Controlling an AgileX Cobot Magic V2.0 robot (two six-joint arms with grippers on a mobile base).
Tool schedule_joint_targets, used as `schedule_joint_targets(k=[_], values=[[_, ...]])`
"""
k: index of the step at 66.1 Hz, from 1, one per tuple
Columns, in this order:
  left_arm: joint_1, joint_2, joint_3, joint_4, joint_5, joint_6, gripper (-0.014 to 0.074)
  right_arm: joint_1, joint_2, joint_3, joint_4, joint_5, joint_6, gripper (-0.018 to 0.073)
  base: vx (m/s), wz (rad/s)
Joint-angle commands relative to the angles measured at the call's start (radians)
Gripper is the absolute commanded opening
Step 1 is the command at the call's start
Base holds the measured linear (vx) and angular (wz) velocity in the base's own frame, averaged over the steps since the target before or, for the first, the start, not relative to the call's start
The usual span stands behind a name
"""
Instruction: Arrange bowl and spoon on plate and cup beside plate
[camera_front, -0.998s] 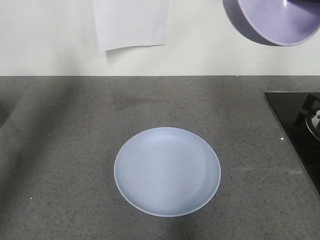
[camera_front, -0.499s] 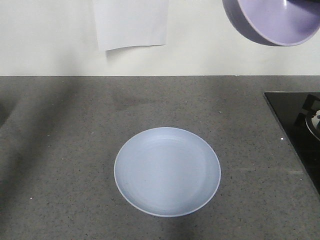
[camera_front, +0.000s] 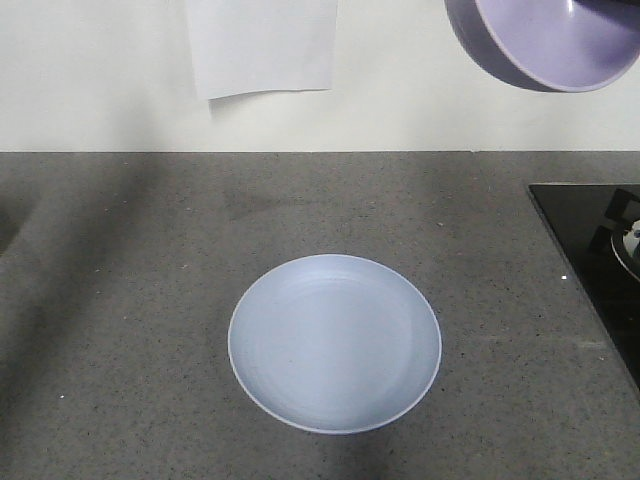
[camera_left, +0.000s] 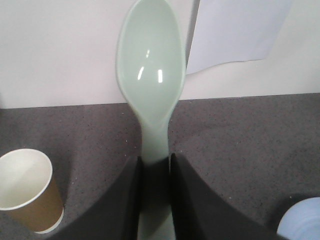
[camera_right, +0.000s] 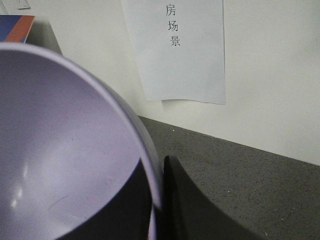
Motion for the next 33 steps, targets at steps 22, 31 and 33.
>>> schedule_joint_targets(k=[22,31,33], values=[[-0.001,-0.017,-0.028,-0.007,-0.092,-0.004,-0.0006,-0.002,-0.024,-0.029,0.057,-0.043,-0.007,-0.0010,0.00,0.00],[-0.001,-0.017,-0.028,-0.007,-0.092,-0.004,-0.0006,-0.002,-0.024,-0.029,0.065,-0.036,-0.005,-0.0010,0.00,0.00],[-0.001,-0.017,-0.028,-0.007,-0.092,-0.005,-0.0006,-0.002,-0.023,-0.029,0.067,-0.032,-0.005,-0.0010,0.00,0.00]])
